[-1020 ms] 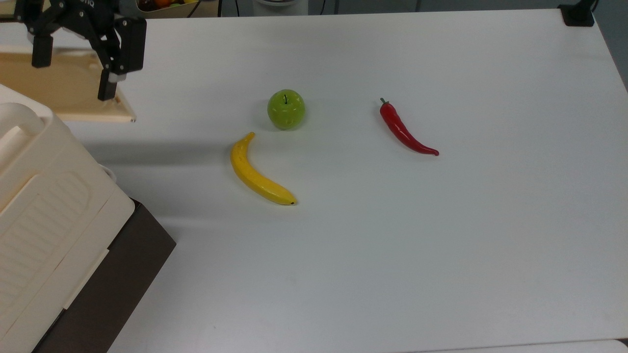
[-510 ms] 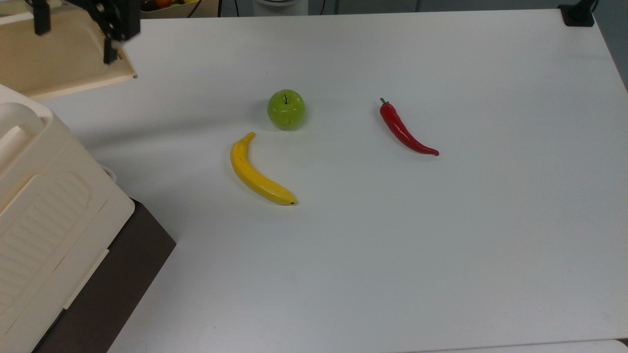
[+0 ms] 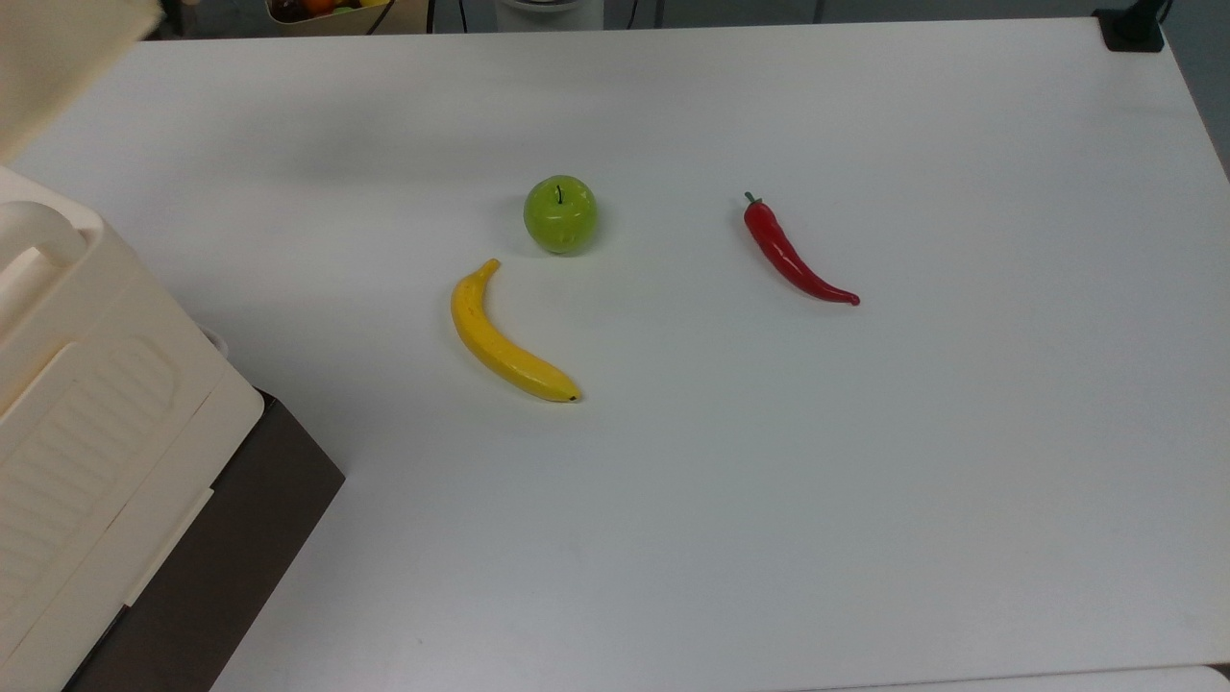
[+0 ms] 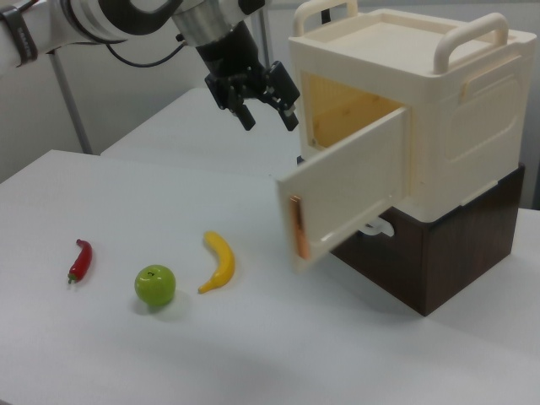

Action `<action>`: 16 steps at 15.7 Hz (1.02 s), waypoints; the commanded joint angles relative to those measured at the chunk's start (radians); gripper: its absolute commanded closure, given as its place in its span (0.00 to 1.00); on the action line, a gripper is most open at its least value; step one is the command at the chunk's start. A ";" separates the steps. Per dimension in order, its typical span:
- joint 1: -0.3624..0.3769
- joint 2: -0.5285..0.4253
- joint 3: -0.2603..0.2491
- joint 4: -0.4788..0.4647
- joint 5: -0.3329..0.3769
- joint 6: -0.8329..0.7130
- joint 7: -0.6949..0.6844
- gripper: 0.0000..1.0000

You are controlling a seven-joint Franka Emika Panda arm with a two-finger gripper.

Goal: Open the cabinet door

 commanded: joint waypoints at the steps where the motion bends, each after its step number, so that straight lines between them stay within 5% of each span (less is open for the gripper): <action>1: 0.044 -0.020 0.008 -0.028 0.056 -0.026 -0.011 0.00; 5: 0.126 -0.029 0.008 -0.057 0.139 -0.106 0.009 0.00; 16: 0.335 -0.124 -0.021 -0.309 0.142 -0.122 0.161 0.00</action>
